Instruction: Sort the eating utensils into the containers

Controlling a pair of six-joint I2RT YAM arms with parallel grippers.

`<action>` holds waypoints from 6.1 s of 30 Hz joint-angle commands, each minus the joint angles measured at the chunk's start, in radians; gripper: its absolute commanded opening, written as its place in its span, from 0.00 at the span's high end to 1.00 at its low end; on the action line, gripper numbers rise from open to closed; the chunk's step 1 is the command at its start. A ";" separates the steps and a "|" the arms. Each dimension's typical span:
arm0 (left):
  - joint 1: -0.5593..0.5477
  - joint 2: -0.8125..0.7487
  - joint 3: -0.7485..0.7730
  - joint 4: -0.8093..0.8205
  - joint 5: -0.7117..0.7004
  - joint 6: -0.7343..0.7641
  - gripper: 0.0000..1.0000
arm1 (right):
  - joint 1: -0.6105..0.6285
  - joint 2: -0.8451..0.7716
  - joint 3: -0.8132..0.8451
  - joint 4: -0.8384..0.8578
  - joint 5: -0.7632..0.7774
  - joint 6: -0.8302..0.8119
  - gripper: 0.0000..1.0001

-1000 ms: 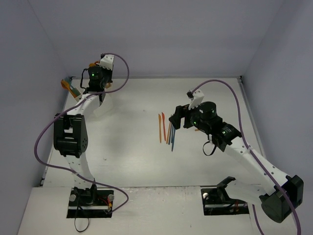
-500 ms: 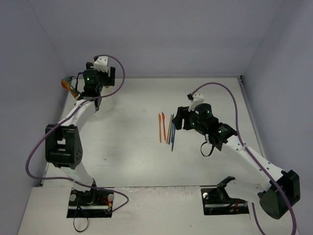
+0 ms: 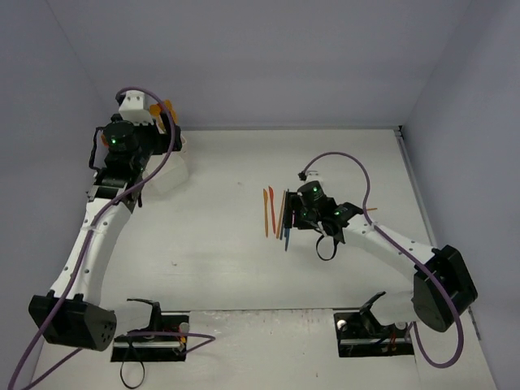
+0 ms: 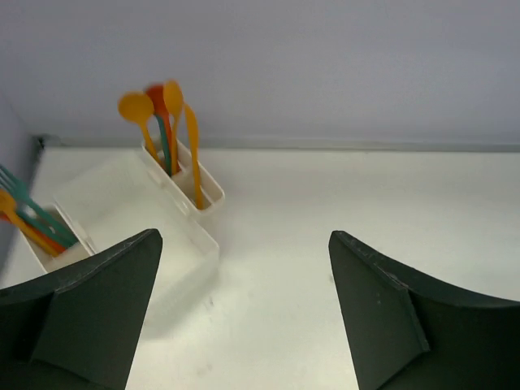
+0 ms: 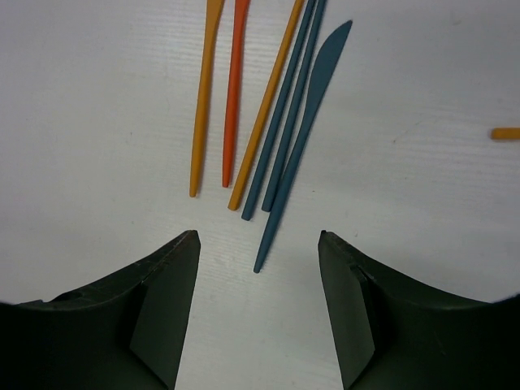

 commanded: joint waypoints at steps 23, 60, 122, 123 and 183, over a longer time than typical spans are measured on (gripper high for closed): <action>-0.088 -0.190 -0.137 -0.291 0.123 -0.204 0.19 | 0.100 0.242 -0.003 -0.005 0.190 0.226 0.55; -0.245 -0.159 -0.102 -0.295 0.140 -0.272 0.19 | 0.071 0.286 -0.039 -0.154 0.312 0.241 1.00; -0.652 0.141 0.074 0.192 -0.070 -0.405 1.00 | 0.149 -0.347 0.127 0.150 -0.056 -0.237 0.45; -0.645 0.136 0.078 0.182 -0.100 -0.373 1.00 | 0.149 -0.345 0.129 0.150 -0.051 -0.236 0.43; 0.063 0.616 0.170 0.704 -0.133 0.160 0.50 | -0.044 -0.245 0.084 0.107 -0.078 -0.284 0.33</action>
